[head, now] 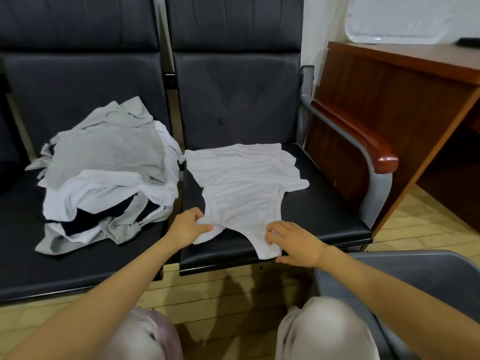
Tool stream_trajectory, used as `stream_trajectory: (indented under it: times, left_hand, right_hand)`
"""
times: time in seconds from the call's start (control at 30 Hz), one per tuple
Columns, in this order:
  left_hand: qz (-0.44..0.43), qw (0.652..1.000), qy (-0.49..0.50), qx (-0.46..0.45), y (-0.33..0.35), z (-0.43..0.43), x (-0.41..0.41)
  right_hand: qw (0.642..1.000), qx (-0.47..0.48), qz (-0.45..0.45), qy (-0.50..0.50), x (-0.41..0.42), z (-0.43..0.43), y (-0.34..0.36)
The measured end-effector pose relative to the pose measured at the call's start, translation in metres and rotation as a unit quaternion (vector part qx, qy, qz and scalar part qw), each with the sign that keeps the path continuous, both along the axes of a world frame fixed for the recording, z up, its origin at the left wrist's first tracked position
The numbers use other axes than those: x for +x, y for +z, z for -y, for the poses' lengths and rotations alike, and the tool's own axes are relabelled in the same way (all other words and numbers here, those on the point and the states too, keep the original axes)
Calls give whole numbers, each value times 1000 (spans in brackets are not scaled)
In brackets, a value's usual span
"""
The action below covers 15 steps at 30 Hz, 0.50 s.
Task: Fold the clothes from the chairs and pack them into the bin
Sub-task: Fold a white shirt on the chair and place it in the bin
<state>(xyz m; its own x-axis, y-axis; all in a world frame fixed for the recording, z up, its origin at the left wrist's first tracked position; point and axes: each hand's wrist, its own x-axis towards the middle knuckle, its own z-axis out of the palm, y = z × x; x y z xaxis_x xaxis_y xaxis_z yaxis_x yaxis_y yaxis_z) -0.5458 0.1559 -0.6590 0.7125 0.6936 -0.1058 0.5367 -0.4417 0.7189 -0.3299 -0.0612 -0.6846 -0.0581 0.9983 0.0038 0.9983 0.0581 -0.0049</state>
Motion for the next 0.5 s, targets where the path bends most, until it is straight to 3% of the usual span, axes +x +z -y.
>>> stream_trajectory:
  times: [0.23,0.37,0.5]
  left_hand:
    - [101,995,-2,-3,45,19,-18]
    - [159,987,-2,19,85,39,-31]
    - [249,968,-12,27,136,68,-52]
  right_hand:
    - [991,66,-72,-94,-12,7,47]
    - [946,195,-202,-160,-22,17,104]
    - [911,273,-254,-176,-45,35,172]
